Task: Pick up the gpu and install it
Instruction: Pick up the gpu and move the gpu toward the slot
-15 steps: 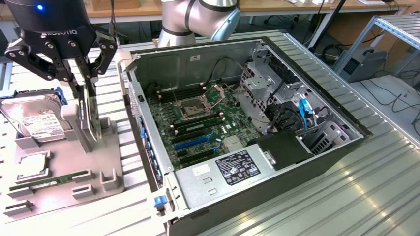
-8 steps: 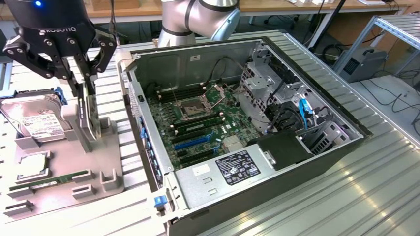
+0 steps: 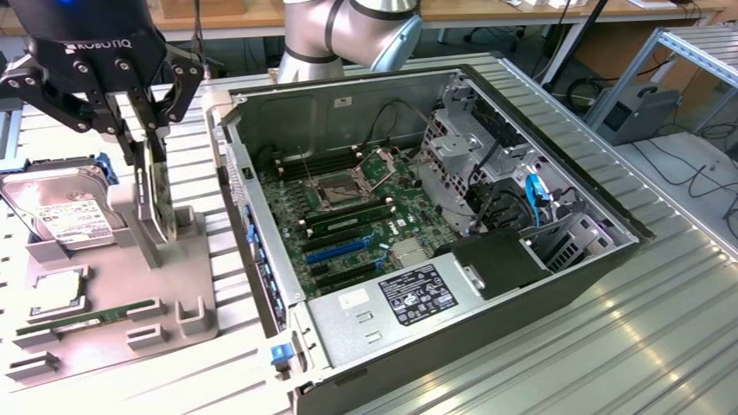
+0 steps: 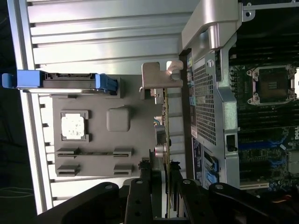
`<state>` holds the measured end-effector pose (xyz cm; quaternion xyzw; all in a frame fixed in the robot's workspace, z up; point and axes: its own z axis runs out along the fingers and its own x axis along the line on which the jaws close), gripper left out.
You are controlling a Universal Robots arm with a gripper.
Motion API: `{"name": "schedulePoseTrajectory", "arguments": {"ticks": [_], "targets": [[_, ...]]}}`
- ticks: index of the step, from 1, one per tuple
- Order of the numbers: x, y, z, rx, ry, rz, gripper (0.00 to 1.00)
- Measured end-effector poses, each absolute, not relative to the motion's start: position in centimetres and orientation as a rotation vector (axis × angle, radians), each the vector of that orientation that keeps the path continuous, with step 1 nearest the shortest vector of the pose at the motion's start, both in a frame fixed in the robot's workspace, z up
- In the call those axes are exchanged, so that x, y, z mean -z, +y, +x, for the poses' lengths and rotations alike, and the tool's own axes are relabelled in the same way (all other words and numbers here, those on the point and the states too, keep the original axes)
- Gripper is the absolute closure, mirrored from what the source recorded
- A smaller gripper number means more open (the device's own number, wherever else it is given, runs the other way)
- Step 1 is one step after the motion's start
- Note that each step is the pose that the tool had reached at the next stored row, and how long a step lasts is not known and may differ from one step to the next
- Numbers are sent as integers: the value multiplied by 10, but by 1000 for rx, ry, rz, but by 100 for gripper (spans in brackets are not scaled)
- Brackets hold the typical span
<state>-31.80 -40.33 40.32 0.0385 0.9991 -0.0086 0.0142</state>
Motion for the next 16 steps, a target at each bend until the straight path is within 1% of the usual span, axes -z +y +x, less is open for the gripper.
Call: {"name": "schedulePoseTrajectory", "arguments": {"ticks": [16], "targets": [[-414,-403,-318,27,3111,120,73]]}}
